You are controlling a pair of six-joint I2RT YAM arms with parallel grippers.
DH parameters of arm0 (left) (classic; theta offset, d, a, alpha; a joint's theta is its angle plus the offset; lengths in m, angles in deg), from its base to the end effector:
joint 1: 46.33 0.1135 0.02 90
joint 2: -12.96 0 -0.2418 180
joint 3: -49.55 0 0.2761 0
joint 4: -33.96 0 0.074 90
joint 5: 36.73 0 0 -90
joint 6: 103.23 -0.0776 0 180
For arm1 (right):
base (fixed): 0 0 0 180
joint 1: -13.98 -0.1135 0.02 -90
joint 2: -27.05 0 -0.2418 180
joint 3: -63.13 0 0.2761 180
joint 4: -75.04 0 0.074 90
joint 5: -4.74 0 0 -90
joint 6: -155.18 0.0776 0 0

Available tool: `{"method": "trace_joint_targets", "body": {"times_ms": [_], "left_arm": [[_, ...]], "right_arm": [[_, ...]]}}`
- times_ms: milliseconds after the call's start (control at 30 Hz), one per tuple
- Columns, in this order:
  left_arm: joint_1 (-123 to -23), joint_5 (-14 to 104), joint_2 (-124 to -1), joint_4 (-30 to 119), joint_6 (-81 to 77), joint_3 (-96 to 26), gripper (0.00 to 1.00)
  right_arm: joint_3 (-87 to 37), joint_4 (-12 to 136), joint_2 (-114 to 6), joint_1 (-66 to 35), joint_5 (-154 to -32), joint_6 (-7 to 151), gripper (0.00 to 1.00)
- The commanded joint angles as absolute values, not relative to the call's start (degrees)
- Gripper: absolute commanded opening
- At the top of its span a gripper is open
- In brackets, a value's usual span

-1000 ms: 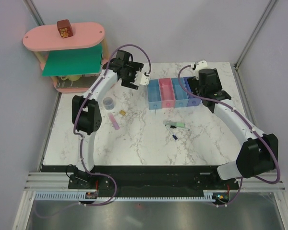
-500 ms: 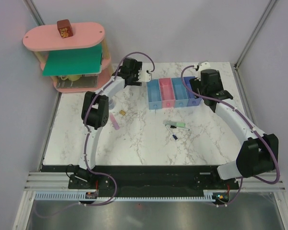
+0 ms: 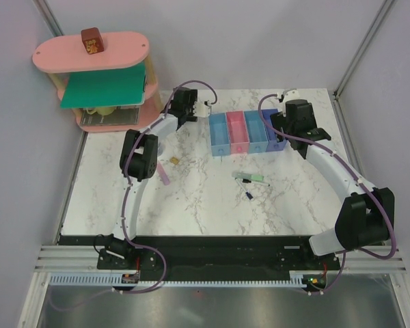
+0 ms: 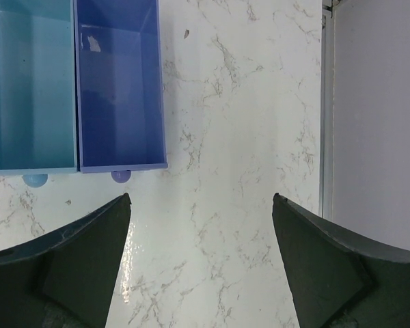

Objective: Sort the stationery into containers
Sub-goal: Move the stationery to the center of the board.

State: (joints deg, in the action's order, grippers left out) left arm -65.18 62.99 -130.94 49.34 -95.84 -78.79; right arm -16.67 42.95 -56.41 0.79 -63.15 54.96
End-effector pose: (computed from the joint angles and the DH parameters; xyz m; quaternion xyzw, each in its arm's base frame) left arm 0.5819 -0.1848 0.1045 0.6448 0.5811 0.3220 0.3781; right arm 0.3829 0.0597 0.2509 -0.0916 0.8731 -0.1590 0.4517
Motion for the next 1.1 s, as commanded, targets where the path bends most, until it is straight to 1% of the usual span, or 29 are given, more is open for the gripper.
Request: {"method": "trace_joint_targets", "body": {"times_ms": [0, 100, 400, 567, 667, 733, 767, 867, 967, 1067], "left_arm": [[-64.1, 64.2, -131.9, 50.5, -98.1, -78.4, 0.99], [-64.0, 62.6, -129.3, 53.7, -96.7, -76.0, 0.99], [-64.1, 57.0, -117.8, 62.2, -92.2, -61.3, 0.99], [-64.3, 54.9, -112.0, 67.6, -88.0, -55.9, 0.98], [-64.3, 54.0, -109.7, 68.2, -86.8, -52.2, 0.97], [-64.3, 53.8, -109.2, 68.0, -84.7, -52.5, 0.96], [-64.4, 53.6, -109.1, 67.3, -83.7, -54.0, 0.94], [-64.4, 53.6, -108.9, 67.3, -81.0, -58.5, 0.93], [-64.5, 51.7, -107.9, 67.4, -82.0, -60.6, 0.94], [-64.6, 51.3, -106.1, 69.3, -86.3, -60.6, 0.94]], "right_arm": [[-18.0, 42.3, -56.4, 1.1, -63.9, 56.5, 0.92], [-18.2, 41.9, -56.2, 1.1, -63.9, 56.5, 0.92], [-19.7, 40.7, -55.7, 1.1, -65.0, 57.0, 0.92], [-20.1, 40.3, -55.3, 1.1, -65.3, 57.1, 0.92], [-20.4, 40.1, -54.8, 1.1, -65.6, 57.1, 0.92], [-20.4, 39.9, -54.7, 1.1, -65.7, 57.3, 0.92], [-20.5, 39.9, -54.7, 1.1, -65.7, 57.4, 0.91], [-20.6, 39.7, -54.4, 1.1, -66.1, 57.4, 0.91], [-20.7, 39.3, -54.1, 1.1, -66.0, 57.4, 0.91], [-20.6, 39.2, -53.8, 1.1, -66.0, 57.4, 0.91]]}}
